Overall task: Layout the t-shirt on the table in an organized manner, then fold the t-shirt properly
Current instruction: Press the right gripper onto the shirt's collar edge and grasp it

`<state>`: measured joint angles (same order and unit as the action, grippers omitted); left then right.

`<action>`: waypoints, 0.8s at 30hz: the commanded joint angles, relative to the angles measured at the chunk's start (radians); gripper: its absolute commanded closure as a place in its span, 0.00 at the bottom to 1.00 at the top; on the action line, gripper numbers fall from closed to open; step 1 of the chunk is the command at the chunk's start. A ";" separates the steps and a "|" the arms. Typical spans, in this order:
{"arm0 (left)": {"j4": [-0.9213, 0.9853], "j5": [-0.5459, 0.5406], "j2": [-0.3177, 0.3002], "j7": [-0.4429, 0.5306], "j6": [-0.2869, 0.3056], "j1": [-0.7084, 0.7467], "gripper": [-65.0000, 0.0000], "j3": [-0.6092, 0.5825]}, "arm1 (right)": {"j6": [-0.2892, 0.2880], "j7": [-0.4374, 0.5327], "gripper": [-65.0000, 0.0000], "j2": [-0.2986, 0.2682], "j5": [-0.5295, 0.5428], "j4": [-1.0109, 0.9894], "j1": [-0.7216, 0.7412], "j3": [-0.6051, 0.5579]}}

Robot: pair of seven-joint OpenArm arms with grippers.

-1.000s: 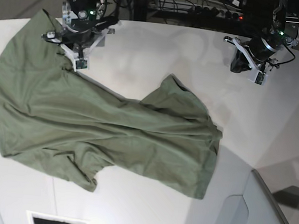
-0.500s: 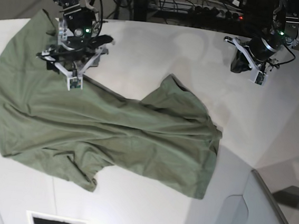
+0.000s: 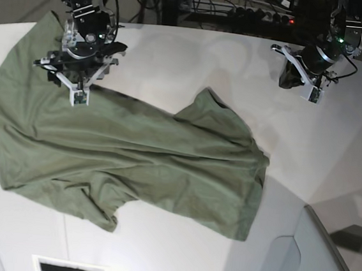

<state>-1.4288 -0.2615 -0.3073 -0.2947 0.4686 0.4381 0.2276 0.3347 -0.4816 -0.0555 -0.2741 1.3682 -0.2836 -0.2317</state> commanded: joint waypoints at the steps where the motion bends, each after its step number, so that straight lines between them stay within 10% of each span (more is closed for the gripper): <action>1: -0.011 -0.009 -0.011 0.021 0.002 0.001 1.00 0.005 | -0.061 -0.136 0.45 0.001 0.077 -0.023 -0.042 -0.001; 7: -0.011 -0.011 -0.011 0.021 0.002 0.001 1.00 0.005 | -0.061 -0.134 0.48 0.003 0.082 -0.025 -0.052 -0.001; 13: -0.011 -0.011 -0.011 0.021 0.002 0.001 1.00 0.005 | -0.065 -0.139 0.96 0.006 0.083 -0.023 -0.056 -0.001; 24: -0.010 -0.009 -0.011 0.021 0.002 -0.011 1.00 0.005 | -0.069 -0.266 0.97 0.019 0.080 0.248 -0.107 -0.004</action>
<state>-1.4281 -0.2615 -0.3050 -0.2955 0.4686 0.4271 0.2276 0.2626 -0.7666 -0.0357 -0.1837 1.5970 -0.3916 -0.2321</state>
